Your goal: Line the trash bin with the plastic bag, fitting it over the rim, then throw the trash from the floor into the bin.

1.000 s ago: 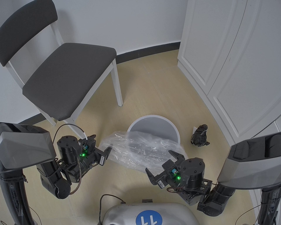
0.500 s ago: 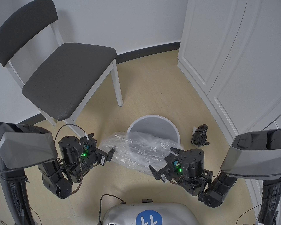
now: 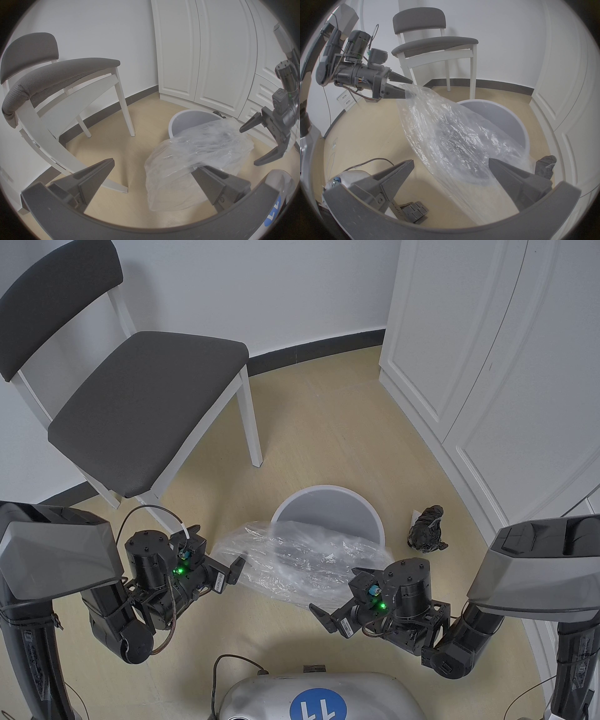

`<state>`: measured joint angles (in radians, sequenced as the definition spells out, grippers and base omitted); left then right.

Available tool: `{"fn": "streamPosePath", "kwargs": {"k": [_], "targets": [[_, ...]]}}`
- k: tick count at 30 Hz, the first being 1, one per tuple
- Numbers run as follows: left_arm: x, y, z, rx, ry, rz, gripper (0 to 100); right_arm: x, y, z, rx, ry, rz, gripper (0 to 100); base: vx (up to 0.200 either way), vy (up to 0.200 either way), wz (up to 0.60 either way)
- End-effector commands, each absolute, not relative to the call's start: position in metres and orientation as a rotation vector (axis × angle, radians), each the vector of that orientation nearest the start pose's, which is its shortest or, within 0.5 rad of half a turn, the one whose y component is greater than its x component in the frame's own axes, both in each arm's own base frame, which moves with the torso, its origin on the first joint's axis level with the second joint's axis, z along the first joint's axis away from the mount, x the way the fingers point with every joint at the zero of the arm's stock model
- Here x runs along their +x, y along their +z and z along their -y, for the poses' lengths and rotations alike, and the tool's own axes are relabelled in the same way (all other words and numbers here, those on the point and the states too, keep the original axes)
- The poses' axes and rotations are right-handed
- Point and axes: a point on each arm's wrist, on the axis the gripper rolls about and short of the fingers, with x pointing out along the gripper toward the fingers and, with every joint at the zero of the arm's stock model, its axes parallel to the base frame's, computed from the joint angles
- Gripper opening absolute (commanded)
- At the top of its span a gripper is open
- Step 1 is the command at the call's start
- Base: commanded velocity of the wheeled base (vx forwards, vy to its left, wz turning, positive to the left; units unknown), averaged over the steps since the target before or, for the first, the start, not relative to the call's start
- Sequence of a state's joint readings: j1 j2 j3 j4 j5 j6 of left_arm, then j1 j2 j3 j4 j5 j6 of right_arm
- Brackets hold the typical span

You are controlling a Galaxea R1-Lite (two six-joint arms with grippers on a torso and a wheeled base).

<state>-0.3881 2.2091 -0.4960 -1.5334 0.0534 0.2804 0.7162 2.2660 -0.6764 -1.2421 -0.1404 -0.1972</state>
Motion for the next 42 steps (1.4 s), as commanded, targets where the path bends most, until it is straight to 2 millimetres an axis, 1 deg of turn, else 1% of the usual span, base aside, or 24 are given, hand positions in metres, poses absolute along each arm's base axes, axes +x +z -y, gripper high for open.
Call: {"fn": "streamPosePath", "kwargs": {"k": [1,8,18,21,25,26,36,42], "targets": [[0.305,0.039,0.124,0.317,-0.356,-0.128,100,0.276,0.02,-0.233,-0.318,0.611,-0.265,100,0.0,0.0,0.0],[0.305,0.038,0.124,0.321,-0.357,-0.131,100,0.285,0.016,-0.231,-0.261,0.644,-0.279,100,0.0,0.0,0.0],[0.305,0.038,0.124,0.321,-0.357,-0.131,100,0.287,0.009,-0.232,-0.264,0.642,-0.296,100,0.0,0.0,0.0],[0.305,0.038,0.124,0.321,-0.357,-0.131,100,0.289,0.002,-0.233,-0.267,0.643,-0.305,100,0.0,0.0,0.0],[0.305,0.037,0.123,0.323,-0.356,-0.135,100,0.292,0.001,-0.231,-0.264,0.634,-0.303,100,0.0,0.0,0.0],[0.305,0.037,0.123,0.323,-0.356,-0.135,100,0.292,0.001,-0.231,-0.264,0.632,-0.303,0,0.0,0.0,0.0],[0.305,0.037,0.124,0.325,-0.358,-0.133,100,0.293,0.002,-0.231,-0.258,0.63,-0.293,0,0.0,0.0,0.0],[0.306,0.038,0.123,0.323,-0.354,-0.129,100,0.294,0.02,-0.23,-0.228,0.61,-0.208,0,0.0,0.0,0.0]]}}
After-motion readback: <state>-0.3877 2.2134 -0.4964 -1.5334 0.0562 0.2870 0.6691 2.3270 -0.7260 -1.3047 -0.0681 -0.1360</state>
